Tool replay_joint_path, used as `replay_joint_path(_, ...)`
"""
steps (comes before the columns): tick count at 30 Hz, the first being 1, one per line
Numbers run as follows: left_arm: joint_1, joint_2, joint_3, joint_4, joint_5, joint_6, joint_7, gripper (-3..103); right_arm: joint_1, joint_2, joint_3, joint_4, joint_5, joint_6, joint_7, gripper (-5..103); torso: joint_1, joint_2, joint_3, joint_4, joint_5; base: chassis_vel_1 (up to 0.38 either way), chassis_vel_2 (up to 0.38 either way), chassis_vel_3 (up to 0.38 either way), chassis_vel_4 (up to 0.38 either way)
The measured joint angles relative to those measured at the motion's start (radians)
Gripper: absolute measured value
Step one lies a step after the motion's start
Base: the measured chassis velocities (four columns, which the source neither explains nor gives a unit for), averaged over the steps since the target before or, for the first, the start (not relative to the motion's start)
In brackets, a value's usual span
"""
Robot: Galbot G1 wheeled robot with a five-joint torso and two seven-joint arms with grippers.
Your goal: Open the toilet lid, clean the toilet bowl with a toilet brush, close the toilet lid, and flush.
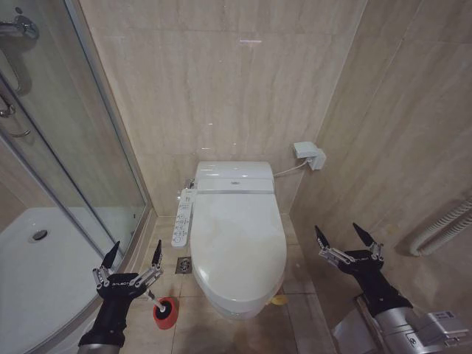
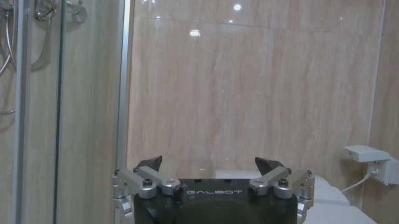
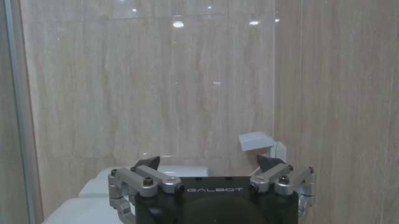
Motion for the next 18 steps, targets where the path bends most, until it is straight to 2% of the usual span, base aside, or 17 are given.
replay_joint_path(18,0.000,0.000,0.000,0.000,0.000,0.000,0.000,100,0.000,0.000,0.000,0.000,0.000,0.000,0.000,100,0.000,0.000,0.000,0.0000,0.0000,0.000,0.000,0.000,0.000)
